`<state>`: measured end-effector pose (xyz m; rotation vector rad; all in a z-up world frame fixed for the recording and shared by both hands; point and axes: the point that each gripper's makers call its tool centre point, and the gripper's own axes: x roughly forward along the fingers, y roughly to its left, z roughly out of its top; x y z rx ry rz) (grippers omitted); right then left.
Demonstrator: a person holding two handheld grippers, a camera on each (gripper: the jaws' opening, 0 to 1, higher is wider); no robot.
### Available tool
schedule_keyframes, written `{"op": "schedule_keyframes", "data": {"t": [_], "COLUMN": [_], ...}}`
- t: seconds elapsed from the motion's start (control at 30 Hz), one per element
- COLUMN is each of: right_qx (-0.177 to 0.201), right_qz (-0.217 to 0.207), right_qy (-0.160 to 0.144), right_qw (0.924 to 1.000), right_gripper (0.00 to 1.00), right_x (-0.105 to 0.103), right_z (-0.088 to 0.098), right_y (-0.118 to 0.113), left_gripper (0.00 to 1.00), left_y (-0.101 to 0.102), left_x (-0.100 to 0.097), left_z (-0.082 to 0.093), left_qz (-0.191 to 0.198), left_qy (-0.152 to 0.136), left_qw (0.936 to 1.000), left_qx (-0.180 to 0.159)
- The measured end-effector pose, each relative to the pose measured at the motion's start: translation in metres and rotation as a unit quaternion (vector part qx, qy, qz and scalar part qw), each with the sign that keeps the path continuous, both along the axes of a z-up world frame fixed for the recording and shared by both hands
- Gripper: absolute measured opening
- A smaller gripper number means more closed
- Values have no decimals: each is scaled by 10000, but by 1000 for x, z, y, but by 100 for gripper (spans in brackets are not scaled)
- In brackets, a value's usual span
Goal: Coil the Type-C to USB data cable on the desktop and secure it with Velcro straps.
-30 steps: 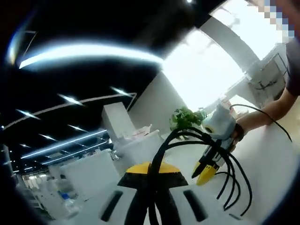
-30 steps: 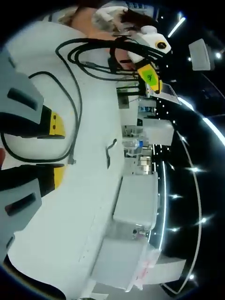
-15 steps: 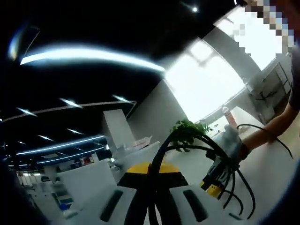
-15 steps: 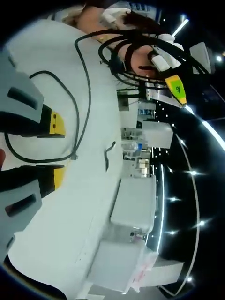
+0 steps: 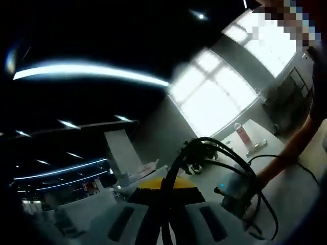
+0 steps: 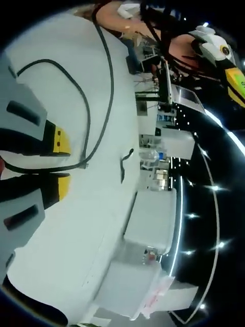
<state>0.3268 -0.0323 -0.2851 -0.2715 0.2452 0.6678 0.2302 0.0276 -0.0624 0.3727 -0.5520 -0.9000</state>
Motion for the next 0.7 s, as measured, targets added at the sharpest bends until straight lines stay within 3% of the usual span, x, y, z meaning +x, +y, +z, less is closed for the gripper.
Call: {"op": "schedule_keyframes", "data": {"t": [0.17,0.43,0.7], "right_qx": [-77,432,923], "right_qz": [-56,-136,-264], "right_qy": [-160,-701,-1276], "right_qw": [9998,9965,9872], "right_gripper": [2,2,2], "right_x": [3,-3,-17], "right_z": [7,43,82], "right_y": [-8,-15,-27], "left_gripper": [4,4,4], "left_y": [0,8,5], "left_x": [13,32,43], "left_z": [-24,-65,-90], "left_qz": [142,393,619], "left_qy": [251,842,1044], "left_qw": [9996,9957,9925], "left_qx": [46,-56,166]}}
